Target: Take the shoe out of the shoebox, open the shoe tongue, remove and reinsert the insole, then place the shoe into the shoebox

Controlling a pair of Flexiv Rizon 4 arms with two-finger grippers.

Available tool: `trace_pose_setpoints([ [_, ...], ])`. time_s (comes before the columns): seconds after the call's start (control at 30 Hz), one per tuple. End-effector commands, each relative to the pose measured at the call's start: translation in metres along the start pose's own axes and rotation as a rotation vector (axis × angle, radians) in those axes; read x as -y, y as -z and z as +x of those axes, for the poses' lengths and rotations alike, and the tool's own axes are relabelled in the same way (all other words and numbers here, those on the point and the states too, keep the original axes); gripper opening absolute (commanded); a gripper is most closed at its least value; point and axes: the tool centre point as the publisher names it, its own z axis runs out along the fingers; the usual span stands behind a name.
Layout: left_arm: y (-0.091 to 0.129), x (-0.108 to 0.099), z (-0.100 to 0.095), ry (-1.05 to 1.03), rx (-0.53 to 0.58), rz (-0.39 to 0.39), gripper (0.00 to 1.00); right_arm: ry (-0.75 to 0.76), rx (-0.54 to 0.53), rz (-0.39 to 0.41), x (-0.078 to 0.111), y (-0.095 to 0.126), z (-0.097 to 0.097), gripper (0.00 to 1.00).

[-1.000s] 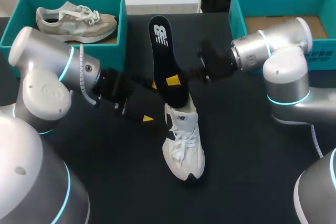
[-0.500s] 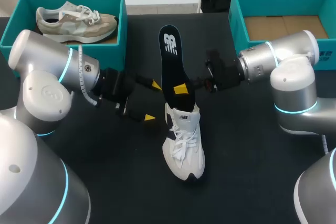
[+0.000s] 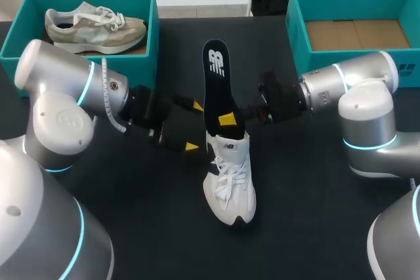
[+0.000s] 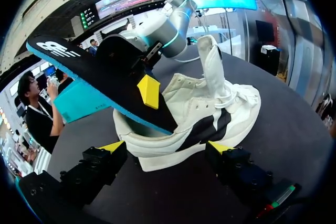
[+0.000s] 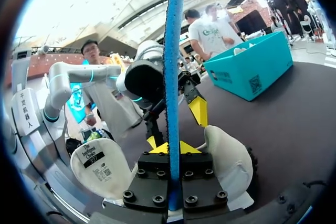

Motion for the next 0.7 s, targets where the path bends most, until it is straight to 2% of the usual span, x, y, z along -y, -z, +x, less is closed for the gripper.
trace_pose_setpoints([
  [0.03,-0.003,-0.001,0.001,0.001,0.003,-0.002,1.00,-0.005,0.003,0.004,-0.003,0.003,-0.003,0.00],
  [0.43,-0.004,-0.004,0.009,0.009,-0.013,-0.003,1.00,-0.016,-0.008,-0.007,-0.024,0.010,0.000,0.00],
  [0.7,-0.005,-0.003,0.009,0.005,-0.025,0.001,1.00,-0.066,-0.023,-0.025,-0.028,0.008,-0.003,0.00],
])
